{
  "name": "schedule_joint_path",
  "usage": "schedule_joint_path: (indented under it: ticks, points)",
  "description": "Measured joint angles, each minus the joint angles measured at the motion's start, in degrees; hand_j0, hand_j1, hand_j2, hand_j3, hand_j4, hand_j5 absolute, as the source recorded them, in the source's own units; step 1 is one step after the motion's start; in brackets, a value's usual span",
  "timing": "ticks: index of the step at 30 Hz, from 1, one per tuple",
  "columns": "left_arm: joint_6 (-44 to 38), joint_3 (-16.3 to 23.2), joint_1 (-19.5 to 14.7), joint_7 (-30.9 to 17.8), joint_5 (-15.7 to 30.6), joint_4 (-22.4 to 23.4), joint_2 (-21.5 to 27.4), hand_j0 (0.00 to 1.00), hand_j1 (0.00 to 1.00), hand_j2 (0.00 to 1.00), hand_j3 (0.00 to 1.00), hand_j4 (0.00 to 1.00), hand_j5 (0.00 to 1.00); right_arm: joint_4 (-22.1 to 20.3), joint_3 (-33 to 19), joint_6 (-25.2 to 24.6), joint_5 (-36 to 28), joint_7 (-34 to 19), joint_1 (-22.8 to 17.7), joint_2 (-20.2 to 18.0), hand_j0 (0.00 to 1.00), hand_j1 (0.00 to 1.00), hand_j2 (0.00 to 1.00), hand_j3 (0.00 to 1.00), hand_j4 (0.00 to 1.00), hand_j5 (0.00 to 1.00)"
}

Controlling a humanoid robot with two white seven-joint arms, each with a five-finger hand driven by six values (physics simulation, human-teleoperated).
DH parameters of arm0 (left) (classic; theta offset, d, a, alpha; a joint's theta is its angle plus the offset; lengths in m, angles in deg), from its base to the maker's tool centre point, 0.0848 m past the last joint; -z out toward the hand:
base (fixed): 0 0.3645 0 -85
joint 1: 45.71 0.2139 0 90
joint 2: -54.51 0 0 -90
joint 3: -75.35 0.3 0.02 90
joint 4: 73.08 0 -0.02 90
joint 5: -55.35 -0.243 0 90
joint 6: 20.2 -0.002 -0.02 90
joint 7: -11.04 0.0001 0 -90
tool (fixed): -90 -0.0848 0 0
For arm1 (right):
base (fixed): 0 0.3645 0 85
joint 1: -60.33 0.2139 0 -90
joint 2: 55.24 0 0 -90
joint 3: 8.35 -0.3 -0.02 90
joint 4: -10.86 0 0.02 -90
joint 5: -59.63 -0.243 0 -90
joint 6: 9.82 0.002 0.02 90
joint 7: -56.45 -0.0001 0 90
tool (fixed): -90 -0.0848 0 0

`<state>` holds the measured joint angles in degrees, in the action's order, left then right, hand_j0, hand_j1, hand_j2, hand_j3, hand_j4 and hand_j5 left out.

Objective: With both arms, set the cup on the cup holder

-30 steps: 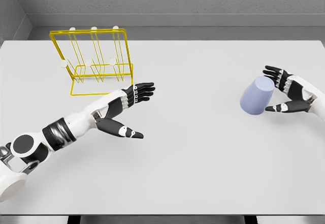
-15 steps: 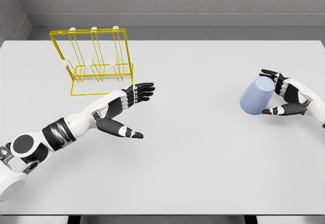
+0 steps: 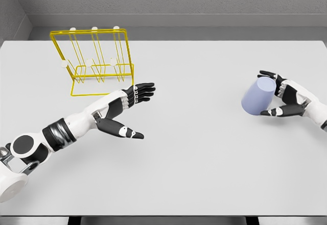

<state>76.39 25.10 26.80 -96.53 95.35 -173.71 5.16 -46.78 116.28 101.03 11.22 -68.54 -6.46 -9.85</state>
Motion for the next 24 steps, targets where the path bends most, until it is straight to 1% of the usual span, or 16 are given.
schedule_joint_path:
  ticks: [6, 10, 13, 16, 18, 22, 24]
  points:
    - [0.0, 0.0, 0.0, 0.0, 0.0, 0.0, 0.0, 1.00, 1.00, 1.00, 1.00, 1.00, 1.00, -0.3, 0.1, 0.0, 0.1, 0.0, 0.1, 0.5, 0.99, 0.99, 0.99, 0.99, 0.99, 0.99]
    - [0.0, 0.0, 0.0, 0.0, 0.1, 0.0, 0.5, 1.00, 1.00, 1.00, 1.00, 1.00, 1.00, -0.3, 0.1, 0.0, 0.1, 0.0, 0.1, 0.7, 0.93, 0.93, 0.93, 0.93, 0.93, 0.93]
    - [0.0, 0.0, 0.0, 0.0, 0.1, 0.0, 0.9, 1.00, 1.00, 1.00, 1.00, 1.00, 1.00, -0.3, 0.1, 0.0, 0.1, 0.0, 0.2, 0.8, 0.86, 0.86, 0.86, 0.86, 0.86, 0.86]
    - [0.0, 0.0, -0.1, 0.0, 0.1, 0.0, 1.0, 1.00, 1.00, 1.00, 1.00, 1.00, 1.00, -0.3, 0.1, 0.0, 0.1, 0.0, 0.2, 0.8, 0.81, 0.81, 0.81, 0.81, 0.81, 0.81]
    - [0.0, 0.0, -0.1, 0.0, 0.1, 0.0, 1.0, 1.00, 1.00, 1.00, 1.00, 1.00, 1.00, -0.3, 0.1, 0.0, 0.1, 0.0, 0.4, 1.2, 0.80, 0.80, 0.80, 0.80, 0.80, 0.80]
    - [0.0, 0.0, -0.1, 0.0, 0.1, 0.0, 1.0, 1.00, 1.00, 1.00, 1.00, 1.00, 1.00, -0.4, 0.0, 0.0, 0.1, 0.0, 0.4, 1.6, 0.70, 0.70, 0.70, 0.70, 0.70, 0.70]
    - [0.0, 0.0, 0.0, 0.0, 0.1, 0.0, 1.0, 1.00, 1.00, 1.00, 1.00, 1.00, 1.00, -0.4, 0.0, 0.0, 0.1, 0.0, 0.4, 1.6, 0.67, 0.67, 0.67, 0.67, 0.67, 0.67]
